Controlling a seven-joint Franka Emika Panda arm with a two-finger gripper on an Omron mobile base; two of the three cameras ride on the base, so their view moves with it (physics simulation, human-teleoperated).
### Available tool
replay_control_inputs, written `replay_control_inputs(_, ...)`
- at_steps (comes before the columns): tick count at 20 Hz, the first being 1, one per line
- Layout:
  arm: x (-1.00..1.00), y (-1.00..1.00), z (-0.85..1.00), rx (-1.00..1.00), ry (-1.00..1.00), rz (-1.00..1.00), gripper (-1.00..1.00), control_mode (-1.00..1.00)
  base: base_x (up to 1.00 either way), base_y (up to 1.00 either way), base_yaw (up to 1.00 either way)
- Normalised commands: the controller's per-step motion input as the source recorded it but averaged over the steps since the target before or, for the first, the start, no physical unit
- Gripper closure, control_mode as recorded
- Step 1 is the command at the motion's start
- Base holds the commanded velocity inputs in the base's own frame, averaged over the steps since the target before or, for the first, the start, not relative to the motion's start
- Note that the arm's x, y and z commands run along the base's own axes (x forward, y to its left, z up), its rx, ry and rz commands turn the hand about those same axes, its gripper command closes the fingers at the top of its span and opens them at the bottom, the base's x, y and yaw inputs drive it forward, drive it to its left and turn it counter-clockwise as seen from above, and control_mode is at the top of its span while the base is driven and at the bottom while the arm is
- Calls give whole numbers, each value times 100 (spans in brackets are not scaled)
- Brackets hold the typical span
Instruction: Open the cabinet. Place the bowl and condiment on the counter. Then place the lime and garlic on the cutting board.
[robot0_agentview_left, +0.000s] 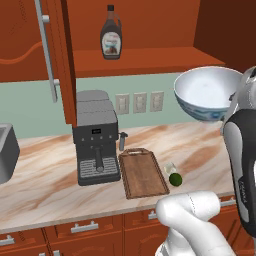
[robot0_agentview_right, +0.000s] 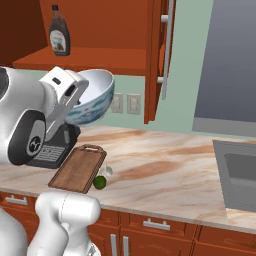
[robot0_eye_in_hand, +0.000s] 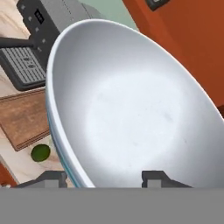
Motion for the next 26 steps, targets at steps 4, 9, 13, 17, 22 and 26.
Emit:
replay_control_inputs(4, -3, -15, -38, -1, 1, 0, 100, -100, 0, 0, 0)
replay_control_inputs(9, 0, -16, -39, 0, 2, 0, 100, -100, 0, 0, 0)
replay_control_inputs(13, 0, -19, -40, 0, 3, 0, 100, -100, 0, 0, 0)
replay_control_inputs(17, 0, -21, -44, 0, 6, 0, 100, -100, 0, 0, 0)
replay_control_inputs(22, 1, -20, -45, -1, 8, 0, 100, -100, 0, 0, 0)
replay_control_inputs(26, 8, -12, -42, -2, 8, 0, 100, -100, 0, 0, 0)
